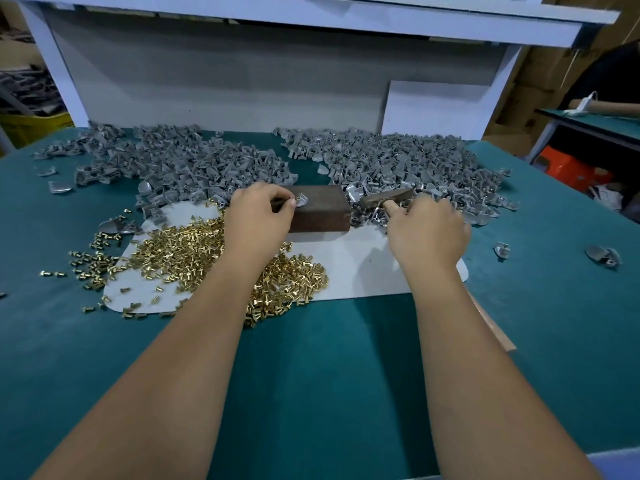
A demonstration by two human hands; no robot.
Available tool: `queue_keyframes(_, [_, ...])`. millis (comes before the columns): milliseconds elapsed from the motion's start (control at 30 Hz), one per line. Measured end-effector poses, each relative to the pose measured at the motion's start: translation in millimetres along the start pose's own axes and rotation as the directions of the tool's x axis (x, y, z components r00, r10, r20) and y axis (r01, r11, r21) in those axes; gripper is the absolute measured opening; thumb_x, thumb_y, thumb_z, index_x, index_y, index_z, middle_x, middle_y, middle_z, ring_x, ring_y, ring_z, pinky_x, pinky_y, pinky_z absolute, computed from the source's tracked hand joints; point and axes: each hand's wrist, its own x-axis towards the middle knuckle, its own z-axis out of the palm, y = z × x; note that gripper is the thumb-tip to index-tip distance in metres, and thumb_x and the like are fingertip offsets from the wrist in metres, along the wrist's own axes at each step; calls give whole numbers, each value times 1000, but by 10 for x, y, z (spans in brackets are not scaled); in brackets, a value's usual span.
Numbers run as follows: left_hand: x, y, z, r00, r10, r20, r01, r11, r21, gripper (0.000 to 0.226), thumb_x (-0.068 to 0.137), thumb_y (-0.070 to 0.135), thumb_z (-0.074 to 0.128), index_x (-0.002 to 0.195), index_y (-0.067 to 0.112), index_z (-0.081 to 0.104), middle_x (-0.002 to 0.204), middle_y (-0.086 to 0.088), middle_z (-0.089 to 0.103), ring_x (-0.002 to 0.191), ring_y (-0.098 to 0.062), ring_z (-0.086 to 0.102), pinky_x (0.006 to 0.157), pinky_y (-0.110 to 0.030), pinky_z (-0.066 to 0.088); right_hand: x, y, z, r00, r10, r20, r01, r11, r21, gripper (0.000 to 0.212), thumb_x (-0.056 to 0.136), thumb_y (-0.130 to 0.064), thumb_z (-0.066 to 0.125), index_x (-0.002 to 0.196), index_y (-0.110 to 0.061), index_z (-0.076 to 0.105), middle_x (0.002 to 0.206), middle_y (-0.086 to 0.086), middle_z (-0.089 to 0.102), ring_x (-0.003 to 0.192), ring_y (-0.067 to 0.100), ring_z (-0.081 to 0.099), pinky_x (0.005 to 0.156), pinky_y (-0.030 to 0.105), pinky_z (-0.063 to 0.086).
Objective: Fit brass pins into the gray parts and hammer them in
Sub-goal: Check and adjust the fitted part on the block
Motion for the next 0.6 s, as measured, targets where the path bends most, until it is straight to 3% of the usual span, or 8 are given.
queue_keyframes(133, [-23, -3, -13, 1000, -17, 8, 17, 1000, 5, 16, 96, 29, 60, 104, 22, 72, 113, 3, 66, 112, -25, 55, 98, -47, 47, 16, 32, -11, 988, 61, 143, -61, 998, -6, 49, 96, -51, 41, 105, -7, 62, 108, 15, 61, 100, 34, 57, 72, 36, 40])
queue_keyframes(367, [-28, 20, -11, 1000, -27, 0, 27, 998, 63, 18, 96, 31, 58, 106, 24, 71, 113, 3, 66, 112, -25, 55, 97, -47, 48, -34, 5, -15, 966, 72, 249, -63, 997, -41, 11, 91, -22, 51, 91, -12, 55, 102, 14, 62, 94, 32, 53, 63, 31, 34])
queue_keyframes(600, [23, 167, -7, 996, -84, 36, 76, 981, 178, 15, 96, 35, 55, 103, 33, 69, 116, 5, 62, 116, -29, 48, 98, -49, 45, -58, -22, -48, 987, 56, 154, -46, 997, -68, 33, 90, -20, 59, 119, -4, 54, 118, 16, 55, 107, 32, 54, 65, 34, 37])
